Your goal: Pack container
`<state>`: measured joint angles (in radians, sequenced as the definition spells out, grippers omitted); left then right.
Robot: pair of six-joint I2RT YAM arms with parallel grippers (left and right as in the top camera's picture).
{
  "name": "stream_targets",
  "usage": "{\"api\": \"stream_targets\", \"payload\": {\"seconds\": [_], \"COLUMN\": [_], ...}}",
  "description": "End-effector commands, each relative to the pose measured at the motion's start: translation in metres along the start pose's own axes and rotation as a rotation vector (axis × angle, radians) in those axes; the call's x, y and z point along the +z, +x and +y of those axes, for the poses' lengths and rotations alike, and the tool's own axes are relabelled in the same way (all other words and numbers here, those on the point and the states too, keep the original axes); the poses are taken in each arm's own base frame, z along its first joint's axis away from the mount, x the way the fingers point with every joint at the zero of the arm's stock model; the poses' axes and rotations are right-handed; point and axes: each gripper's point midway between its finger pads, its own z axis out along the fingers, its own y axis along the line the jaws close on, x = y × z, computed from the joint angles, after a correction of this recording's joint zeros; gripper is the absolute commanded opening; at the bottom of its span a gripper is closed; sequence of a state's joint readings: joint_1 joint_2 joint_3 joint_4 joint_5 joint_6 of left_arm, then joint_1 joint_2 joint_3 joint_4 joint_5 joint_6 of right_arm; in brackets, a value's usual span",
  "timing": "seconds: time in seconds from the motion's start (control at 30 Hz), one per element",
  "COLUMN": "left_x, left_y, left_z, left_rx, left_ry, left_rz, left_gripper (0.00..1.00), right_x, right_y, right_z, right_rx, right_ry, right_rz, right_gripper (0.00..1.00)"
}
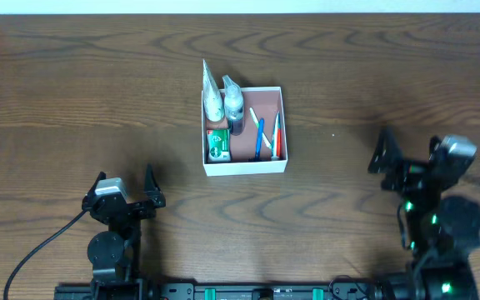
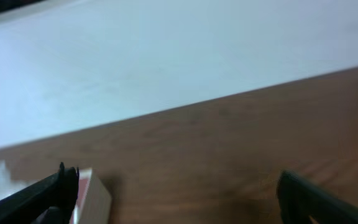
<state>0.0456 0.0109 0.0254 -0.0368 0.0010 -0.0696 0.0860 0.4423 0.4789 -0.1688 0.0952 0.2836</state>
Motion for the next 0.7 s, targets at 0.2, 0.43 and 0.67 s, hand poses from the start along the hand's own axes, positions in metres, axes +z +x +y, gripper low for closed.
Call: {"api": "stream_targets", "payload": {"seconds": [0.2, 0.43, 0.67], "left_x": [0.001, 0.001, 0.001], "left_y": [0.018, 0.018, 0.018], "left_z": [0.004, 0.004, 0.004], "left_rx": [0.020, 0.020, 0.020], "left_ry": [-0.017, -0.017, -0.017], "left_rz": [0.050, 0.050, 0.050], "left_gripper": [0.98, 0.98, 0.98], "right_x": [-0.018, -0.013, -0.009], "right_y": [0.036, 0.071, 0.086], "right_z": [-0.009, -0.019, -0.035], "right_rx": [-0.121, -0.122, -0.139], "right_ry": [-0.062, -0.060, -0.005], "right_rz": [-0.173, -0.163, -0.125], "right_gripper": [0.99, 0.99, 0.99]}}
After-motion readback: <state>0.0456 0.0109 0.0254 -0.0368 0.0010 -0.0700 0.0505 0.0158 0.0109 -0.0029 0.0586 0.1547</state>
